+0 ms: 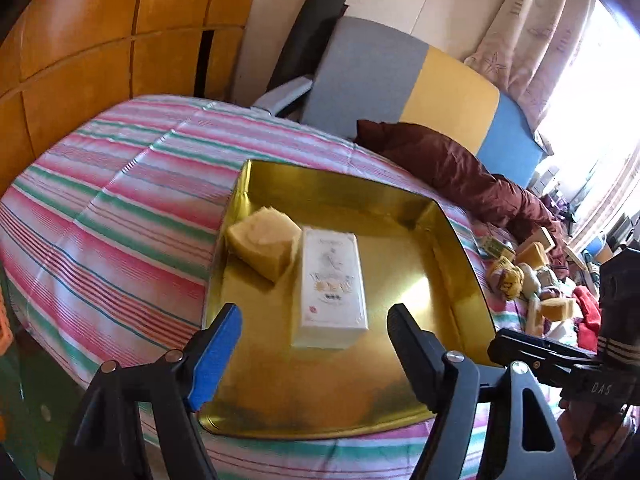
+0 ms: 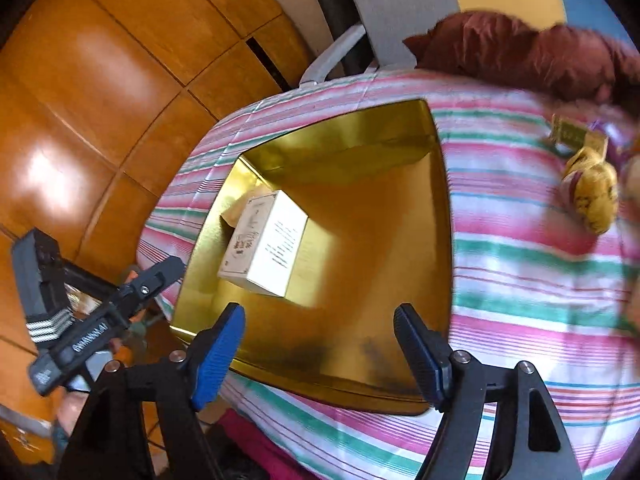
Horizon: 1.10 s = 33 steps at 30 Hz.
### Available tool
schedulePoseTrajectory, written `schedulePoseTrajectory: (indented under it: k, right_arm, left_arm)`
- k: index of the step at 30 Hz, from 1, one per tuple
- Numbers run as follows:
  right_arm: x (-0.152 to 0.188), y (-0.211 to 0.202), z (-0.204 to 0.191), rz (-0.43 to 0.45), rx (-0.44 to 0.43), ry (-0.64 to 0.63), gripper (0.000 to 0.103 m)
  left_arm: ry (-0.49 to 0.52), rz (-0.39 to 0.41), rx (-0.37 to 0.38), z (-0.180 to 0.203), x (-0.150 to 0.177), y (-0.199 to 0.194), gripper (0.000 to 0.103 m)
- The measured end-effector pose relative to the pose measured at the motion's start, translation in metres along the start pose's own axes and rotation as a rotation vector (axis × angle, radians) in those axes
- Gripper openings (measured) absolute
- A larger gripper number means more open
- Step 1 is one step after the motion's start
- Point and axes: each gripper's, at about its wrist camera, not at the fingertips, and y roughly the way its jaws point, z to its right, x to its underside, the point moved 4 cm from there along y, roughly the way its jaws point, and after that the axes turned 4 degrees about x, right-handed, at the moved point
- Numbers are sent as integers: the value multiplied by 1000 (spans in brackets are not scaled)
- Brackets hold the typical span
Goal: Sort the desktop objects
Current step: 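Place the yellow sponge in the gold tray with the left tool while the right tool places the white box, then grasp the white eraser block with the left tool while the right tool grasps a yellow sponge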
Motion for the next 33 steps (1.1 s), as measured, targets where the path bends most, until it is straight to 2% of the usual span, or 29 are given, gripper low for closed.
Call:
schedulePoseTrajectory:
  k: [6,10,15,18,23,25,28,33]
  right_arm:
    - [3,-21,4,60,50,-48,77]
    - [5,-30,16,64,60,-34,77]
    - [6,-46,46,67,56,51,80]
    - [5,-62,68,86,94,80,80]
    - [0,-106,111,153,223,89,81]
    - [-2,-125,133,179,287,97,88]
    - [-3,-150,172,202,382,129,89]
    - [-5,-156,227,144,497,125,89]
  left_arm:
    - [0,-25,26,10,7,0,75]
    - [42,-55,38,25,13,1,66]
    - [95,-77,120,48,18,-1,67]
    - [131,-82,168,65,17,-5,68]
    - [215,-119,213,97,24,-2,68]
    - [249,-132,242,111,27,-2,68]
    - [305,-154,292,130,32,-2,68]
    - [443,-185,347,170,48,3,68]
